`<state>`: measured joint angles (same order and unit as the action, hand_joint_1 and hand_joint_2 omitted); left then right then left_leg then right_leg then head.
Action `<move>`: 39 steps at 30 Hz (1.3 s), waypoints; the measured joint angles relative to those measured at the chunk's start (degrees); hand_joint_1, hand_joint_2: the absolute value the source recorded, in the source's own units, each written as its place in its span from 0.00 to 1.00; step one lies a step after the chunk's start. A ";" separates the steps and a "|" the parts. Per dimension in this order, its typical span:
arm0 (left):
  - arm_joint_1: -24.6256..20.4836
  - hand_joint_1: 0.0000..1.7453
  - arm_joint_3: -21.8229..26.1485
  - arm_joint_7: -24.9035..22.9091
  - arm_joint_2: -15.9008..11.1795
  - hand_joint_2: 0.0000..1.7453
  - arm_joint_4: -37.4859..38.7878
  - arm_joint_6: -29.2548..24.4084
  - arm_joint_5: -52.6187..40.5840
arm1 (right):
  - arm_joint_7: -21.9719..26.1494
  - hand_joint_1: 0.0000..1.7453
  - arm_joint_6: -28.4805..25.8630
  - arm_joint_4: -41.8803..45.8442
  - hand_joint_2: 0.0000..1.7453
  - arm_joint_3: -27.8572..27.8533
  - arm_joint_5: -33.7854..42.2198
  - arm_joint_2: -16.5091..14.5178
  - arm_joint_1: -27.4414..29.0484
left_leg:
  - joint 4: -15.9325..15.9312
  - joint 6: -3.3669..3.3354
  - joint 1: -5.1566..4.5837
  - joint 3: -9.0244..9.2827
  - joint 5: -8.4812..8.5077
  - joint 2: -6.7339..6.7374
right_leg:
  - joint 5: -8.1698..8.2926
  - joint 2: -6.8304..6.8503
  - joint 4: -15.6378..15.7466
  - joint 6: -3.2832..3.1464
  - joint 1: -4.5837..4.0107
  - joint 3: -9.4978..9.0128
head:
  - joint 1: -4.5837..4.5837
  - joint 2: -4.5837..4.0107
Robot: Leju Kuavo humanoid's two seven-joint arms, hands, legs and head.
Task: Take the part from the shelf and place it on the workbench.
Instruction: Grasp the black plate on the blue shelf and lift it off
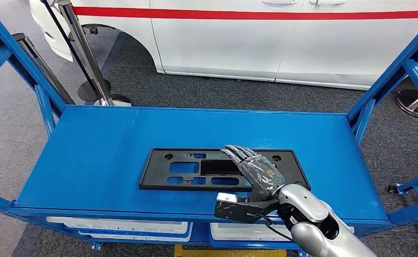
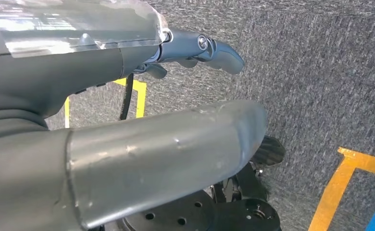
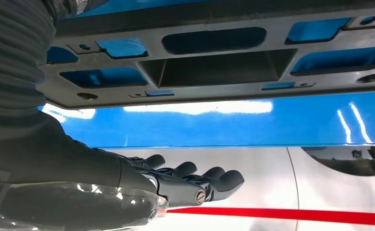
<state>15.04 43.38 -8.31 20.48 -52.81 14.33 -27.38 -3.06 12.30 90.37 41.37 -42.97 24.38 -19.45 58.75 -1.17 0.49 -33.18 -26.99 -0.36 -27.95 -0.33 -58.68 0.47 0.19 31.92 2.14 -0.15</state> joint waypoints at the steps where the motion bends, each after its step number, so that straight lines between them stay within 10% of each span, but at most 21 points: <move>1: 0.00 0.00 0.01 -0.01 0.00 0.00 0.00 0.03 -0.03 | -0.16 0.00 0.02 -0.31 1.00 0.15 0.04 -0.02 -0.17 | 0.00 0.00 0.00 0.00 0.00 0.00 | 0.00 0.00 0.00 0.00 0.00 0.00 | 0.00 0.00; 39: -0.04 0.00 0.04 -1.01 0.04 0.00 0.00 -1.36 3.11 | -6.55 0.00 -1.20 -13.29 1.00 2.87 -12.58 -2.04 -2.63 | 0.00 0.00 0.00 0.01 0.00 0.00 | 0.00 0.00 -0.01 0.00 -0.01 0.01 | 0.00 0.00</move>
<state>15.00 43.42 -9.31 20.52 -52.81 12.97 -24.26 -9.61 11.10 77.08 44.24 -55.55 22.34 -22.08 58.75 -1.17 0.50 -33.17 -26.99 -0.36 -27.95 -0.33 -58.70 0.47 0.18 31.93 2.14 -0.15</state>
